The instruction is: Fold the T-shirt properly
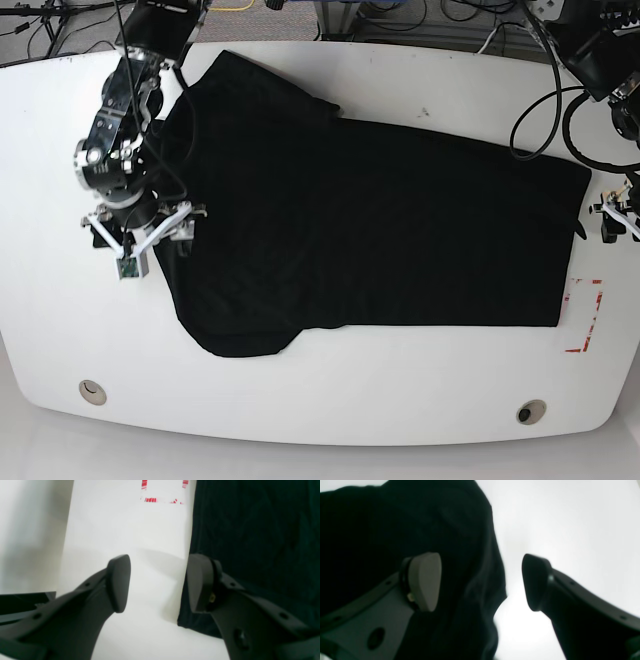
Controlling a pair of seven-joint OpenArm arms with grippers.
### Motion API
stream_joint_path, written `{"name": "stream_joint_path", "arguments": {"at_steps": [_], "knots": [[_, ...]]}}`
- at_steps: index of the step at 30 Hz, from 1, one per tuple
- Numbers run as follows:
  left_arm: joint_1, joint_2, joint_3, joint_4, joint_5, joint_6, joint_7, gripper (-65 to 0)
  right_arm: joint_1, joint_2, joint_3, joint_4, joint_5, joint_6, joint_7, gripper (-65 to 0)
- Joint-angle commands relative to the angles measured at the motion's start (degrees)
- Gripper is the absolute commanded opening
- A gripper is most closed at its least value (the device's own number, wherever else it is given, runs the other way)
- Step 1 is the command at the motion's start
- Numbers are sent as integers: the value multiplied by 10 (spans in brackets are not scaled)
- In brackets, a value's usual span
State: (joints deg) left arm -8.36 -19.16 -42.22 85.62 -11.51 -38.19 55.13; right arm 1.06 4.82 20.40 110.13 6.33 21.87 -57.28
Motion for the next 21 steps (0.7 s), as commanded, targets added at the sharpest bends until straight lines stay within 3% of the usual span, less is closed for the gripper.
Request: {"name": "stream_joint_path", "arguments": {"at_steps": [1, 4, 6, 8, 14, 16, 21], "knots": [[-8, 0, 0, 8, -5, 0, -12, -306, -30, -21, 5, 43, 7, 14, 11, -182], [-5, 3, 0, 8, -5, 1, -12, -306, -64, -42, 5, 54, 7, 32, 11, -193], [3, 4, 2, 8, -5, 3, -15, -308, -81, -51, 5, 54, 7, 38, 11, -238], [7, 13, 9, 8, -5, 3, -28, -331, -95, -57, 6, 53, 7, 40, 12, -312], [37, 28, 23, 10, -4, 4, -99, -539, -125, -60, 7, 53, 7, 55, 13, -647], [42, 30, 23, 10, -4, 4, -104, -571, -131, -60, 11, 53, 7, 56, 13, -650], [48, 44, 26, 14, -4, 4, -101, -550, -147, -60, 50, 53, 6, 57, 11, -510]]}}
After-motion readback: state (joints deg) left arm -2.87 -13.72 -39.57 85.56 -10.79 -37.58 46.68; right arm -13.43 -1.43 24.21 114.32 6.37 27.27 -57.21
